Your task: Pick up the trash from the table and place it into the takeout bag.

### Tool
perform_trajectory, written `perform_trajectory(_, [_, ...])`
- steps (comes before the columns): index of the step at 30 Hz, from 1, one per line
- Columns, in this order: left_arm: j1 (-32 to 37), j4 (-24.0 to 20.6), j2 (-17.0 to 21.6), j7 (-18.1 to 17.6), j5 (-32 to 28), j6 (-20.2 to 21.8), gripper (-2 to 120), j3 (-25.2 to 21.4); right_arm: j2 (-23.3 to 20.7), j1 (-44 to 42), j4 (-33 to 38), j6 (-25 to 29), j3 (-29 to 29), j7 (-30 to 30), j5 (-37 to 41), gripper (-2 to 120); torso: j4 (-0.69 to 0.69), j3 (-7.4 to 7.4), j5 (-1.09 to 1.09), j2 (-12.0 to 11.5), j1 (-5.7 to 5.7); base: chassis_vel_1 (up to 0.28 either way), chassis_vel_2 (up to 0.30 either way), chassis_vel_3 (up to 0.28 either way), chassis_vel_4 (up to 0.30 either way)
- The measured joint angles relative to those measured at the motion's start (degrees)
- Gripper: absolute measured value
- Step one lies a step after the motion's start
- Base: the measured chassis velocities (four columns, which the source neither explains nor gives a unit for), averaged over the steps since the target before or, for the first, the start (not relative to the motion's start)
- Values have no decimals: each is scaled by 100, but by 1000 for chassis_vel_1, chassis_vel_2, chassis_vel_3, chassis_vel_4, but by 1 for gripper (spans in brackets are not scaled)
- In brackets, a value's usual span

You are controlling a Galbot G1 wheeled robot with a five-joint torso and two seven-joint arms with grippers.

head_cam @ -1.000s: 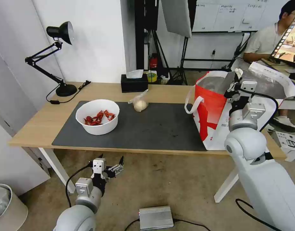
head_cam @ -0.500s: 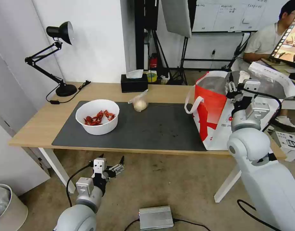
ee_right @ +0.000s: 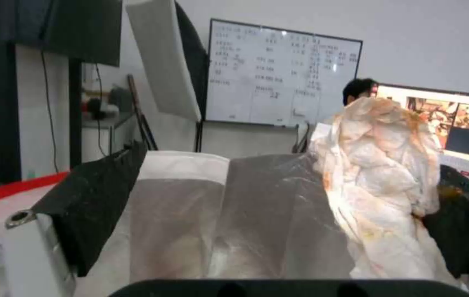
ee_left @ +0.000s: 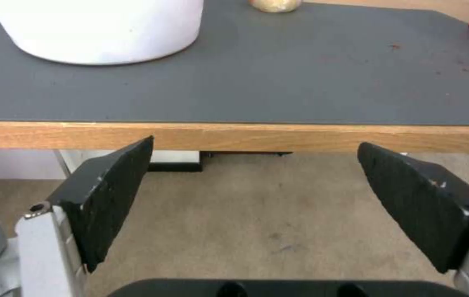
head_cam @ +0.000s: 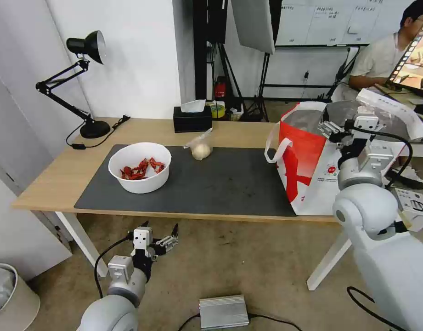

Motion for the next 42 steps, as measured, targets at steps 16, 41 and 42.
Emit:
perform_trajectory(16, [102,-76,-41,-2,72,0,100,-44,-135,43,40,-519,37,-2,237,100,0,0,0,0,0,0,0,0,0])
perform_trajectory(41, [95,-73,-70,-2,97,-5,100,-51,-130,68,143,728,45,-449,711,100,0,0,0,0,0,0,0,0,0])
perform_trajectory(42, [91,-73,-70,-2,94,-5,100,-52,-139,31,206,866,47,-595,833,100,0,0,-1,0,0,0,0,0,0])
